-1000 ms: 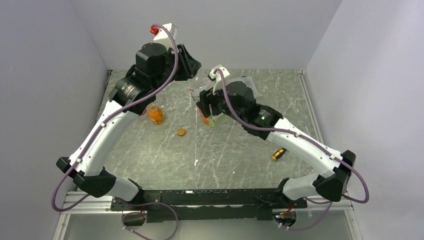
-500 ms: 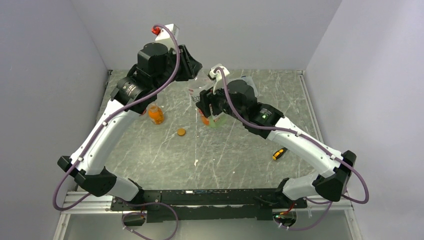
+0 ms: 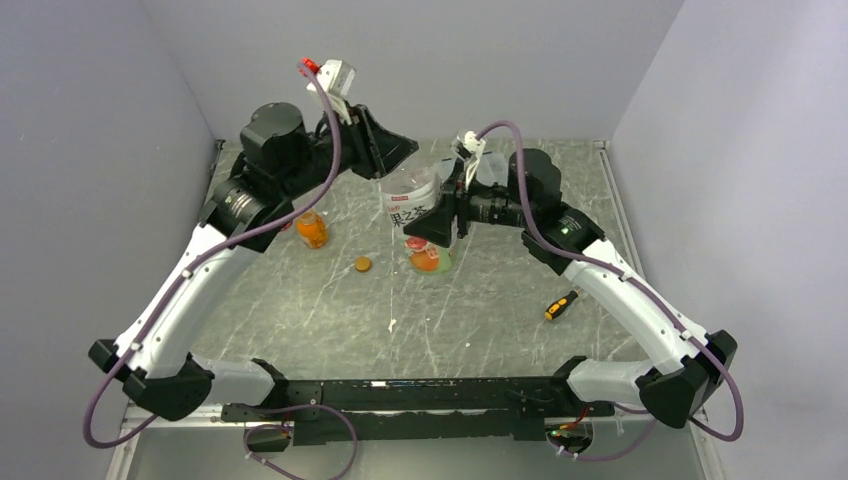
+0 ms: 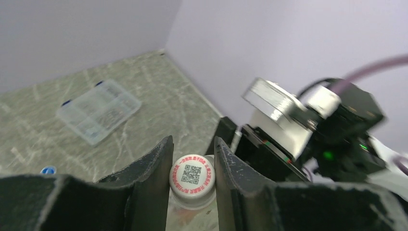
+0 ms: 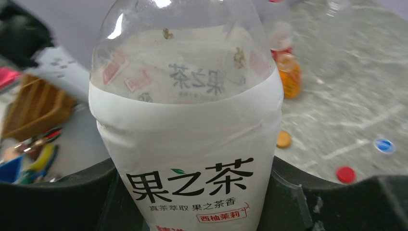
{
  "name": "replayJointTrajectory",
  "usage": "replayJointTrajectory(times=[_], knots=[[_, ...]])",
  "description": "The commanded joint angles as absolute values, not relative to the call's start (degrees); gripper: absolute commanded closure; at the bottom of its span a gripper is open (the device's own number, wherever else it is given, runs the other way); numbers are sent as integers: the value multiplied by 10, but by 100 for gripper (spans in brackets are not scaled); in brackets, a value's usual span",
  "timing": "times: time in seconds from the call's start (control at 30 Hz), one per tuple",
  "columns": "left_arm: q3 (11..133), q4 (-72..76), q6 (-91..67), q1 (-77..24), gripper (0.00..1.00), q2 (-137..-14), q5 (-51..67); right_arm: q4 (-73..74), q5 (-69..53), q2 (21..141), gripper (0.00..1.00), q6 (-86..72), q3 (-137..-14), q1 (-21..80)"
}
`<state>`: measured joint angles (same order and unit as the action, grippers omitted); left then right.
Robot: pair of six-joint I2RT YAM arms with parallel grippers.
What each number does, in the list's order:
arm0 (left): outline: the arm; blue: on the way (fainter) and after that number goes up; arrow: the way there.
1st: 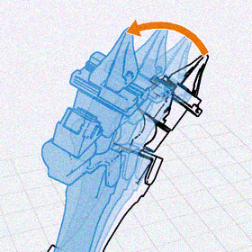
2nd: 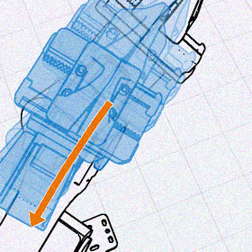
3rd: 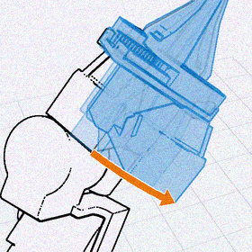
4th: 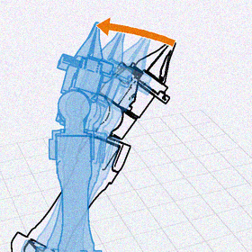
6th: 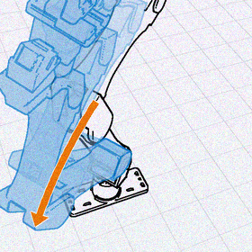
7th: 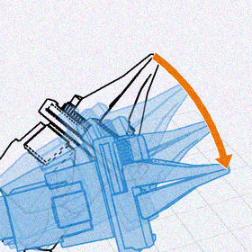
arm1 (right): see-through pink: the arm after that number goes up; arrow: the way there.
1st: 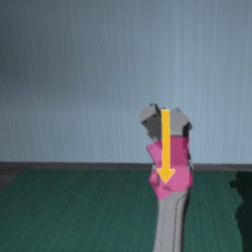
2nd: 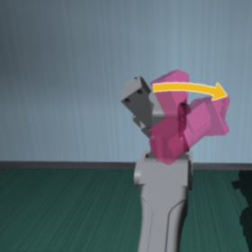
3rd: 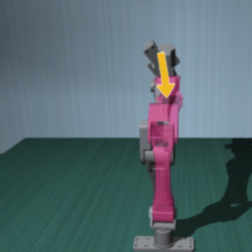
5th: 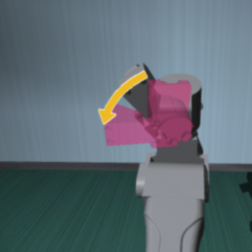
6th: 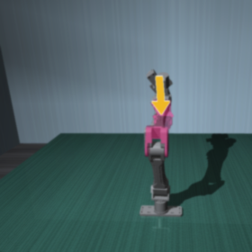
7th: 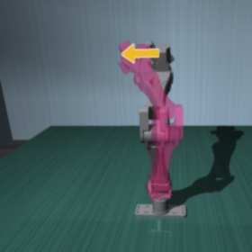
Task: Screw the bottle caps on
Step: Screw the bottle cap onto the plastic bottle.
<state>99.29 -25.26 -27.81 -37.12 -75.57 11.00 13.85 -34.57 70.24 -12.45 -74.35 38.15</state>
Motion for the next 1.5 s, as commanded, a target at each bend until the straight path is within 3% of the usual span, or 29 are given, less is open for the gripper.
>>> replayJointTrajectory(times=[0.0,0.37,0.73,0.83,0.93,0.97,1.0,1.1,1.47], knots=[[956,-171,-254,-370,100,-713,300,-54,-567,673,100,-208,-747,369],[924,-11,-320,-369,100,-699,562,-357,-741,700,100,-455,-748,371],[936,118,-394,-369,100,-731,700,-255,-743,699,100,-383,-796,391],[959,35,-332,-367,76,-724,661,-94,-704,695,100,-262,-826,391],[973,-43,-280,-367,27,-708,569,9,-653,688,100,-189,-839,390],[975,-60,-268,-367,15,-702,539,41,-624,686,100,-168,-841,390],[980,-78,-256,-367,9,-695,501,66,-590,684,100,-153,-844,390],[997,-126,-227,-367,2,-686,388,109,-508,681,100,-128,-842,391],[1074,-258,-231,-367,9,-739,72,161,-185,697,100,-109,-824,431]])
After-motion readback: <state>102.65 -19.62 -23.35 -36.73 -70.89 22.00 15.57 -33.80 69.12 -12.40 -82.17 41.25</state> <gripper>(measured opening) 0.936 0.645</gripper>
